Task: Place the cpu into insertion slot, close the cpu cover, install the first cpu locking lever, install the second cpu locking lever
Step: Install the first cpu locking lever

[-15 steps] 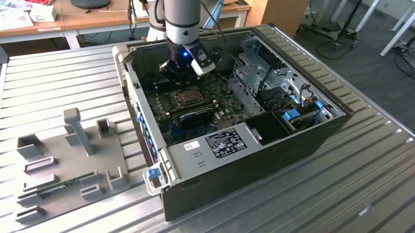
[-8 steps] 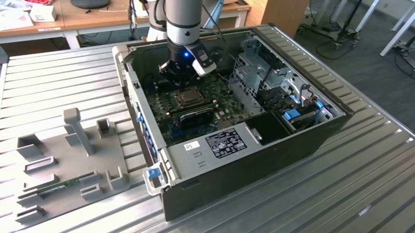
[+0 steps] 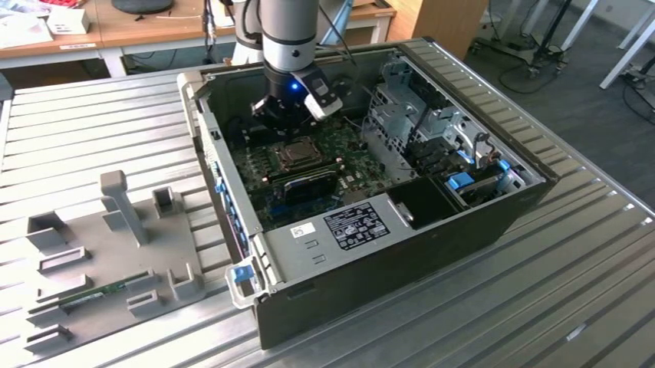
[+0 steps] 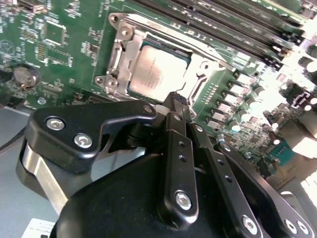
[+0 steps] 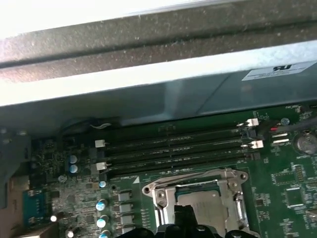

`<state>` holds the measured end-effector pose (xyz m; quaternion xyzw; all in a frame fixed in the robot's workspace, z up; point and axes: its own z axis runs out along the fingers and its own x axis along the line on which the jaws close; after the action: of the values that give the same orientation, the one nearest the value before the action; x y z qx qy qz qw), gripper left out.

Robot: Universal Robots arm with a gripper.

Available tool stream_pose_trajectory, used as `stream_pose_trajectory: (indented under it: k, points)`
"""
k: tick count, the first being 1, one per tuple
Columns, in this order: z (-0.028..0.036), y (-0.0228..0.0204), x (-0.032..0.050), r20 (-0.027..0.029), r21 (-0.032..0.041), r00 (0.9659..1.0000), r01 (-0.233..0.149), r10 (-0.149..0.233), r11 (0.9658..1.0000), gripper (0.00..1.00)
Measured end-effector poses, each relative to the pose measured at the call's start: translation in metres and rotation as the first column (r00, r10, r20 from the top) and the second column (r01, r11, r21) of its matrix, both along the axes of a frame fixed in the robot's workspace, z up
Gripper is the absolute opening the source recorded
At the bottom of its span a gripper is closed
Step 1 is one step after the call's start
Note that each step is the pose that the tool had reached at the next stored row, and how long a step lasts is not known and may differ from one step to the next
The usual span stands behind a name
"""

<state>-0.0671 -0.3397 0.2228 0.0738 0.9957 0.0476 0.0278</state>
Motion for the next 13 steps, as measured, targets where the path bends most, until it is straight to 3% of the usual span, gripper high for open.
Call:
stream_pose_trajectory:
  k: [1,3,4,6,7,13]
  points:
    - [-0.0001,0.0000,0.0000,0.0035,-0.0007,1.0000,-0.003,0.003,1.0000,0.11]
    - [0.0000,0.0000,0.0000,0.0034,-0.0018,1.0000,-0.004,0.004,1.0000,0.11]
    - [0.0001,0.0000,-0.0001,0.0026,-0.0070,1.0000,-0.003,0.003,1.0000,0.11]
    - [0.0000,0.0001,0.0000,-0.0054,-0.0362,1.0000,-0.004,0.003,0.9993,0.11]
    - [0.0000,0.0001,0.0000,-0.0075,-0.0448,1.0000,-0.004,0.003,0.9990,0.11]
    - [0.0000,0.0002,0.0010,-0.0074,-0.0445,0.9999,-0.007,0.007,0.9990,0.11]
